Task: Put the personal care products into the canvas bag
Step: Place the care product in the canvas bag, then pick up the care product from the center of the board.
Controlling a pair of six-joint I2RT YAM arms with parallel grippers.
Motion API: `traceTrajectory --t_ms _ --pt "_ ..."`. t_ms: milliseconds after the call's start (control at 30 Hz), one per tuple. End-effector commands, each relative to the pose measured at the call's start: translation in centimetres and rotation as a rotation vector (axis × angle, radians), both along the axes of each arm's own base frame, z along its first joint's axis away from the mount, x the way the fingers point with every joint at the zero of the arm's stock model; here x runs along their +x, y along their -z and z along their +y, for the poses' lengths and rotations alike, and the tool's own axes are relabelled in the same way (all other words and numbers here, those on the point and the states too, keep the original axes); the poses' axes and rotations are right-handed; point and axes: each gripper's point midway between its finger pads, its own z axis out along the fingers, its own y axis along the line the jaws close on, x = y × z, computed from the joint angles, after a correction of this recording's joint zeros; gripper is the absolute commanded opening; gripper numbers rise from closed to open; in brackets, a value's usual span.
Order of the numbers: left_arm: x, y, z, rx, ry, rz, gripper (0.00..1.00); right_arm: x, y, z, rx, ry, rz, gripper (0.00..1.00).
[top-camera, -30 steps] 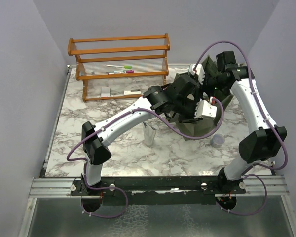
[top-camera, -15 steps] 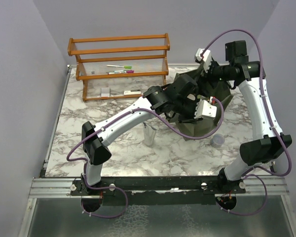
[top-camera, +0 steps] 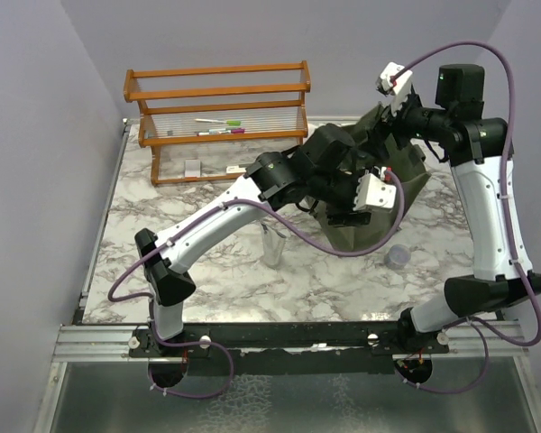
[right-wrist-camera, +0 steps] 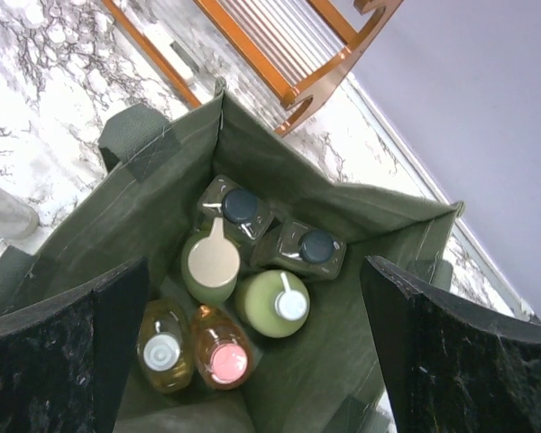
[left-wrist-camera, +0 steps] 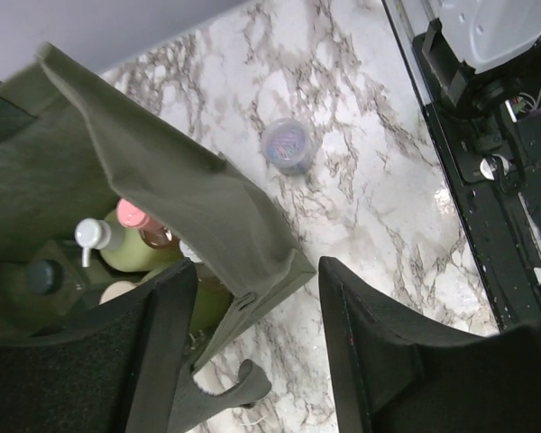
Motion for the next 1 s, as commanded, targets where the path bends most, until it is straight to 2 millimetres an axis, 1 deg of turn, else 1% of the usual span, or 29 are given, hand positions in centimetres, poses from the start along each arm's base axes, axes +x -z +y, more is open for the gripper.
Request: traceTrajectory --t_ms 0,67,133,200,233,267,333,400,467,567,633,700,767,900,967 --pt "-1.3 -4.8 1.7 -0.078 -0.002 -0.050 0.61 -0.7 -1.7 -1.2 0.036 0.105 -0.056 1.00" --pt "-1.2 -5.4 2.6 -0.075 -0.015 -0.067 0.64 -1.1 -2.1 -1.3 0.051 0.119 -0.065 1.00" --pt "-1.1 -5.9 3.8 -0.062 -0.039 -0.082 0.70 -1.6 -2.4 -1.2 0.068 0.115 -0.066 1.00" --pt "-0.9 -5.7 5.4 -0.027 -0.064 -0.098 0.75 -1.9 -2.5 -1.3 0.078 0.112 -0.062 1.00" --pt "-0.7 -4.9 6.1 0.008 -0.075 -0.098 0.77 -2.0 -2.6 -1.3 0.078 0.112 -0.062 1.00" --pt "-0.9 -5.3 7.6 0.020 -0.083 -0.114 0.79 -2.1 -2.7 -1.4 0.081 0.115 -0.064 1.00" --pt "-1.1 -4.4 9.9 0.076 -0.092 -0.124 0.80 -2.2 -2.9 -1.7 0.082 0.119 -0.068 1.00" --pt "-0.9 -3.1 12.1 0.137 -0.107 -0.121 0.80 -2.4 -3.0 -1.8 0.083 0.119 -0.071 1.00" --pt "-0.2 -1.4 14.3 0.195 -0.127 -0.113 0.81 -2.4 -3.2 -2.0 0.084 0.122 -0.072 1.00" --pt "1.2 0.8 17.0 0.259 -0.179 -0.088 0.81 -2.6 -3.4 -2.1 0.090 0.125 -0.070 1.00" --pt "1.7 2.9 18.6 0.316 -0.197 -0.059 0.82 -2.7 -3.5 -2.2 0.100 0.132 -0.064 0.99" --pt "2.0 4.5 19.5 0.348 -0.201 -0.036 0.82 -2.9 -3.5 -2.4 0.105 0.137 -0.062 1.00" --pt "2.5 5.8 19.8 0.367 -0.209 -0.017 0.82 -3.0 -3.5 -2.4 0.109 0.139 -0.060 1.00" --pt "3.1 7.7 20.1 0.410 -0.203 0.011 0.82 -3.4 -3.7 -2.3 0.117 0.124 -0.060 1.00" --pt "3.5 8.6 19.9 0.418 -0.198 0.025 0.82 -3.5 -3.6 -2.3 0.117 0.123 -0.057 0.99"
